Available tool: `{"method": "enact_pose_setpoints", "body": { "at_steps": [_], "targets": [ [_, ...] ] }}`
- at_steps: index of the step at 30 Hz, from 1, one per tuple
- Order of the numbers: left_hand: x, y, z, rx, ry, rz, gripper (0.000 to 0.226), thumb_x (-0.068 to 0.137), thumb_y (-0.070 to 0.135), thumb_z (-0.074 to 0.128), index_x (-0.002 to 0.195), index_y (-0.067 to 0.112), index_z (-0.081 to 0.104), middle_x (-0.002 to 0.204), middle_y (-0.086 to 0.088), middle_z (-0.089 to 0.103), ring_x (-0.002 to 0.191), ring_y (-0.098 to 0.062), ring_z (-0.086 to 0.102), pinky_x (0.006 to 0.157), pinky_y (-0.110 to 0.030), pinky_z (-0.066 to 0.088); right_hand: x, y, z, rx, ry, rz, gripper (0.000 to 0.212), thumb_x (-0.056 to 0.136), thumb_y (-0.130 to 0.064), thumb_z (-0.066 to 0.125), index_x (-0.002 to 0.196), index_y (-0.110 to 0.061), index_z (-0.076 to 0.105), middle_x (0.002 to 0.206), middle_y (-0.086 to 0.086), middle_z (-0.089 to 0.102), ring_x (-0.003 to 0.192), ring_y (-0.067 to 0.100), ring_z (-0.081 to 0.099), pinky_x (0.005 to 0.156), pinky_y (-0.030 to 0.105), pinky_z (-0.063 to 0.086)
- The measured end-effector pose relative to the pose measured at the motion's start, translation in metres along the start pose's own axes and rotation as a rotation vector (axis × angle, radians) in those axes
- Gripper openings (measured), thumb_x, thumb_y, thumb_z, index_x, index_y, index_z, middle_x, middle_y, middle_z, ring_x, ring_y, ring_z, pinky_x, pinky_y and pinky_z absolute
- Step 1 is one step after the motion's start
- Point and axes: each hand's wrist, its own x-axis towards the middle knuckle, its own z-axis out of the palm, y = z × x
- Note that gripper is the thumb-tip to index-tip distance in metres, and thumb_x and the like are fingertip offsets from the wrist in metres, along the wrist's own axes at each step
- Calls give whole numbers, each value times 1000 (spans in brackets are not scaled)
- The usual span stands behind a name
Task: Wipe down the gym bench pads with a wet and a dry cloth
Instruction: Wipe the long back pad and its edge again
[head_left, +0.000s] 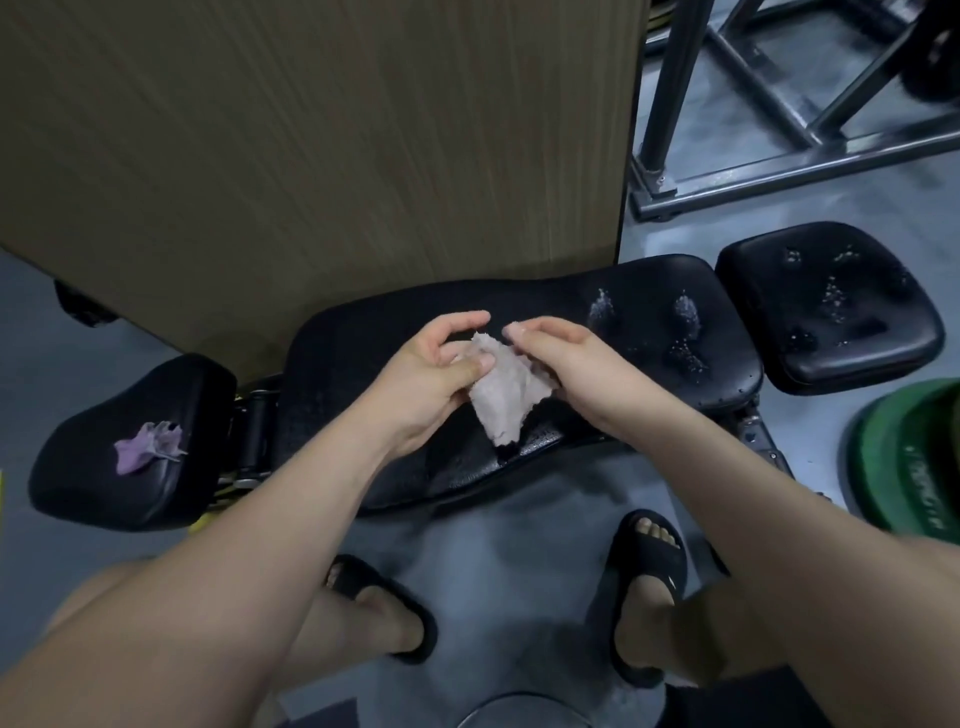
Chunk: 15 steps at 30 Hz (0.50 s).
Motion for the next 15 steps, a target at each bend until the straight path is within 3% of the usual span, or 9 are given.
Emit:
{"method": "enact_pose_setpoints", "body": {
  "at_steps": [2,5,8,10,15],
  "targets": [
    [0,-5,-5,68,41,8,53,94,-9,61,139,17,52,112,-12,70,106,-24,69,100,-37,55,1,5,0,-54,-26,4,25,97,-25,69,118,-11,70,96,3,77,86,12,71,78,30,52],
    [-3,-10,-15,188,137,-44,51,91,-5,68,137,13,56,121,-17,68,114,-30,68,104,-44,52,1,13,6,-160,-78,5,18,93,-22,72,101,-6,75,90,17,76,76,20,68,74,35,51],
    [-7,-17,-23,229,161,-111,23,94,1,67,117,-2,67,110,-25,72,108,-39,70,101,-52,54,2,18,11,-247,-16,26,15,93,-26,73,88,-12,72,76,8,70,70,18,62,72,40,50],
    [-9,-22,-26,234,168,-138,13,97,6,64,107,-2,69,106,-26,73,103,-39,71,95,-52,57,2,25,14,-309,15,31,16,93,-32,70,91,-17,69,77,7,71,70,16,64,76,46,54],
    [-8,-50,-34,222,175,-171,5,96,4,65,100,6,69,89,-11,75,87,-25,73,85,-42,62,-2,46,25,-614,127,6,13,94,-29,68,102,-23,59,79,-2,68,66,14,60,68,35,51]
  ]
}}
